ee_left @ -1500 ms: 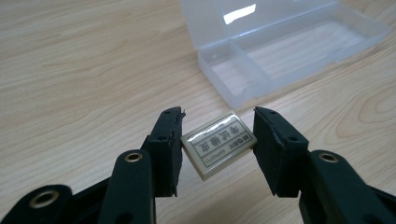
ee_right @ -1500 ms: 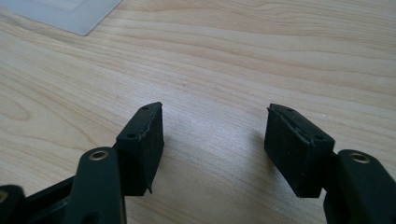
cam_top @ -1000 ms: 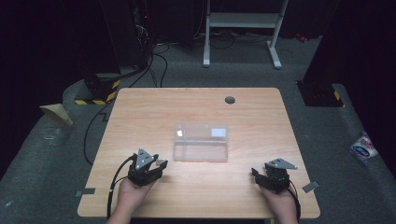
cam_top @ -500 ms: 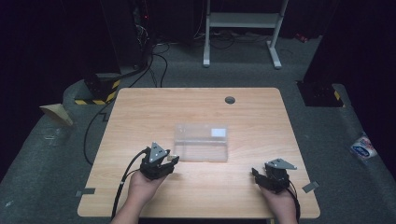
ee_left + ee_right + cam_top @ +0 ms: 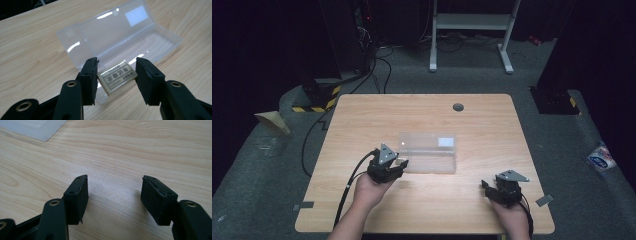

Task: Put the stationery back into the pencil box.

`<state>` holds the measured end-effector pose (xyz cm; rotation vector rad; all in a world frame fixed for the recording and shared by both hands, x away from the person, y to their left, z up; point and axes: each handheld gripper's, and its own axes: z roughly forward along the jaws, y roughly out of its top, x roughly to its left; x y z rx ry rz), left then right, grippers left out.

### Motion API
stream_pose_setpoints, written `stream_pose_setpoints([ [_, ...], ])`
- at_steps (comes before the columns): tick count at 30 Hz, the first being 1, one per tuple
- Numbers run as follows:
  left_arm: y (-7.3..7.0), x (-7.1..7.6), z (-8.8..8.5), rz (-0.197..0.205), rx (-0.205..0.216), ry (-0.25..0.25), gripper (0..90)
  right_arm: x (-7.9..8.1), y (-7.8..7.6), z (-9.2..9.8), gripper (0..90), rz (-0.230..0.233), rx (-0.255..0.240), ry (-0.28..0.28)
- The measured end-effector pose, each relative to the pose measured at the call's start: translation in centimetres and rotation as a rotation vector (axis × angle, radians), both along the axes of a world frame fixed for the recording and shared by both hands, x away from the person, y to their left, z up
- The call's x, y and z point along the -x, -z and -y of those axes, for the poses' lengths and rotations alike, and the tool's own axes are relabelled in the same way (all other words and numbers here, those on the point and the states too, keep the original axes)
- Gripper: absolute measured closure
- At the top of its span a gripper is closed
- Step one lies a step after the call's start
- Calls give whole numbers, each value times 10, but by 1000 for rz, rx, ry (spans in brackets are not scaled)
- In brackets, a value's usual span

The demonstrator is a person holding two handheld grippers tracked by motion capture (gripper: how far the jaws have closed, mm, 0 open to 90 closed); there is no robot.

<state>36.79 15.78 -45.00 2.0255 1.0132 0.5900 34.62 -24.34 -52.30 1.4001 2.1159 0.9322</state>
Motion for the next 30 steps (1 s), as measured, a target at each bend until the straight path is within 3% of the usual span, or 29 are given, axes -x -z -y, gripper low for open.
stream_pose_setpoints([
  [10, 8, -20, 1, -26, -15, 16, 536, 0, 0, 0, 392, 3, 3, 4],
  [19, 23, -36, 2, -80, -38, 11, 535, 0, 0, 1, 392, 1, -1, 5],
  [30, 34, -46, 9, -75, -55, 12, 534, 0, 0, 1, 391, 3, -4, 3],
])
